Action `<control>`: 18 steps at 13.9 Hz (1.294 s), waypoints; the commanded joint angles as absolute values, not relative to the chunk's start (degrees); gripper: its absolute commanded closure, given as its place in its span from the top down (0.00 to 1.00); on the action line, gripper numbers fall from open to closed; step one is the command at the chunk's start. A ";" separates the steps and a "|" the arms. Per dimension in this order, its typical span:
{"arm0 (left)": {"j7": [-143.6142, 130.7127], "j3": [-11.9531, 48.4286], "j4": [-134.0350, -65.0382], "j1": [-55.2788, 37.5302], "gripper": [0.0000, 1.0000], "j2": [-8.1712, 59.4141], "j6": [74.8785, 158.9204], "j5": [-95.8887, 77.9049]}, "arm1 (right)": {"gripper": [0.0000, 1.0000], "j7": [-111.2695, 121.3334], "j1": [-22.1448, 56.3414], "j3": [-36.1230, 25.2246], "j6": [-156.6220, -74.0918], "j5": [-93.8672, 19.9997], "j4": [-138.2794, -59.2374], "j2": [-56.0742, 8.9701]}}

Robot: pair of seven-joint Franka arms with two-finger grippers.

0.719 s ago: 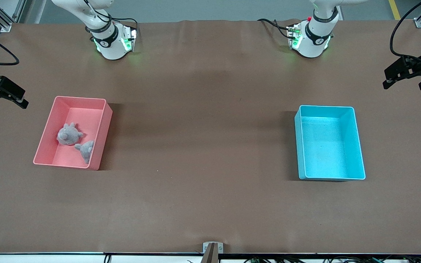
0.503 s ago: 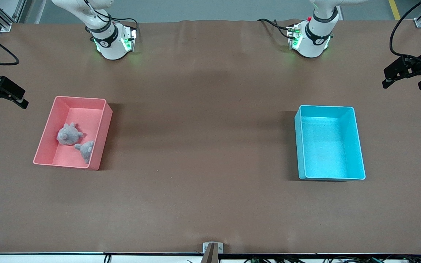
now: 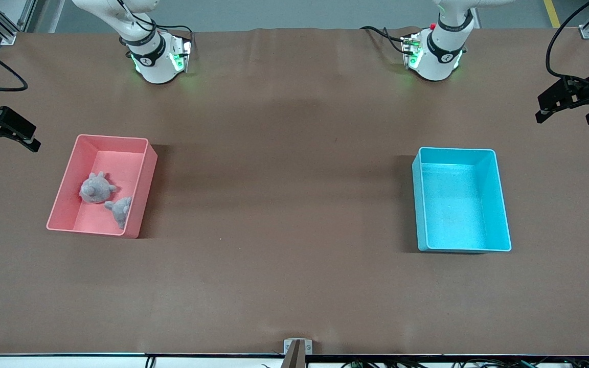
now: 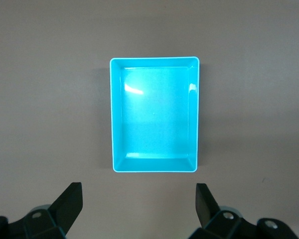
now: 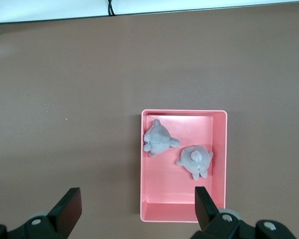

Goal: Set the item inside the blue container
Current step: 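Move the right gripper over the pink box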

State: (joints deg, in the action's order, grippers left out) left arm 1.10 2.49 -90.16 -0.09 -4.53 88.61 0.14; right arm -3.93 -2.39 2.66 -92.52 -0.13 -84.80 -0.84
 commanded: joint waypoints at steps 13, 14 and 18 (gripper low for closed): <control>2.37 2.64 -89.74 -0.18 1.00 -3.34 86.04 0.44 | 1.00 0.07 -6.05 2.72 -93.42 3.60 -94.64 -4.92; 2.37 2.64 -89.74 -0.18 1.00 -3.34 86.04 0.44 | 1.00 1.13 -7.80 2.72 -96.12 3.60 -97.96 -4.92; 2.37 2.64 -89.74 -0.18 1.00 -3.60 85.96 0.44 | 1.00 5.62 -11.42 2.72 -110.18 3.69 -111.41 -5.27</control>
State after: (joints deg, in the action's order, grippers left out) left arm 1.10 2.64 -90.23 -0.17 -3.38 86.42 0.14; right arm 4.18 -9.88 1.92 -104.39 2.75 -104.20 -6.66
